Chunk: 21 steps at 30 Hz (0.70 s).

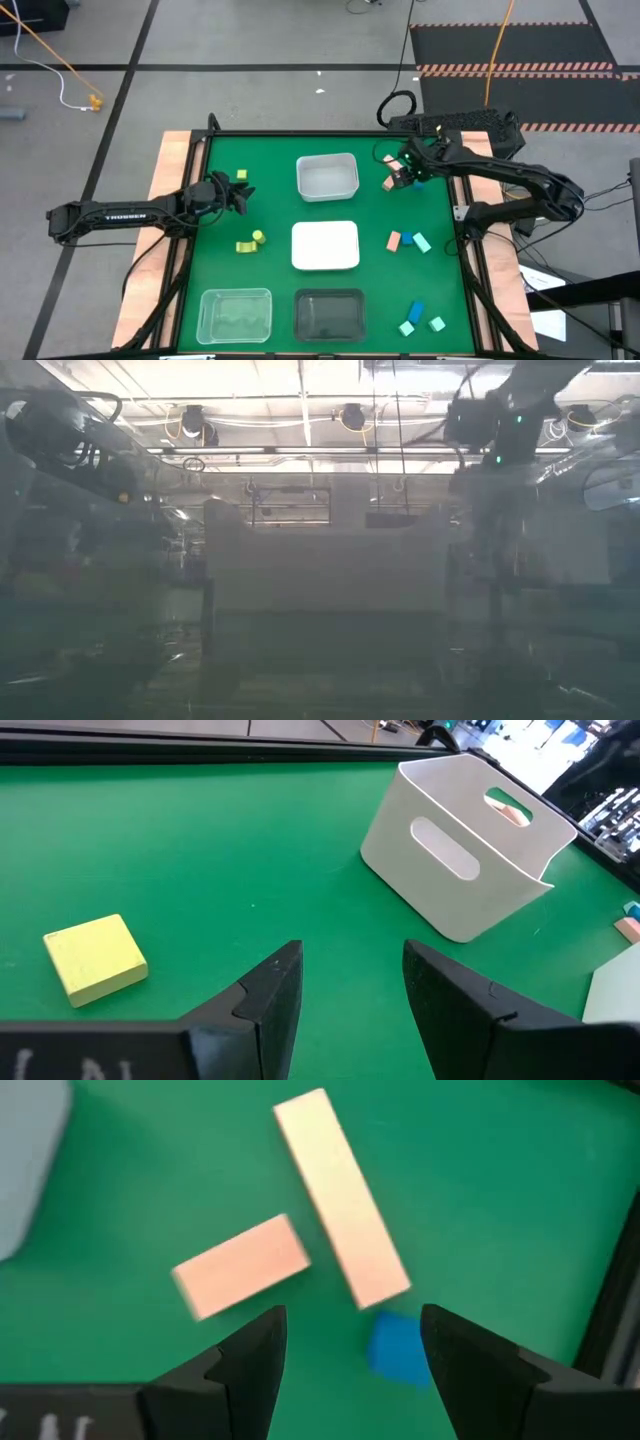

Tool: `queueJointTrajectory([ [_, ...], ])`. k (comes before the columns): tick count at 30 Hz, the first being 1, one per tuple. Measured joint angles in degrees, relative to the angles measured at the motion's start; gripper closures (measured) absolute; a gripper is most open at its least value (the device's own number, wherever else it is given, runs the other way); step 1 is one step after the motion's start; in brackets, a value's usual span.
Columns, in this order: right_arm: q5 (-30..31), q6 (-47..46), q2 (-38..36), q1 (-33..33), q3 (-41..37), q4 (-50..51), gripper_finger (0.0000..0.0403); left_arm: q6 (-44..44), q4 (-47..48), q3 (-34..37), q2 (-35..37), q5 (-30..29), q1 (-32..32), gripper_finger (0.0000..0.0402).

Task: Sort & place blocks by color
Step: Put the top brown block into the gray bin

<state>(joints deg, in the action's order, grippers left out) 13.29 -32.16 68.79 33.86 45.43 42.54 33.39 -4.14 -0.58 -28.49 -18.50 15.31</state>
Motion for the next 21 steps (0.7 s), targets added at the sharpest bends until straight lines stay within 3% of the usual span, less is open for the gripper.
queueJointTrajectory([
  [10,-5.05,7.42,5.48,8.85,-4.37,-10.55,0.0181,-0.07,0.00,0.00,-0.01,0.00,0.00,0.0227],
  [21,-7.58,14.87,14.50,10.41,-4.42,-15.58,0.0181,-0.06,0.00,-0.01,0.00,0.00,-0.02,0.0227],
])
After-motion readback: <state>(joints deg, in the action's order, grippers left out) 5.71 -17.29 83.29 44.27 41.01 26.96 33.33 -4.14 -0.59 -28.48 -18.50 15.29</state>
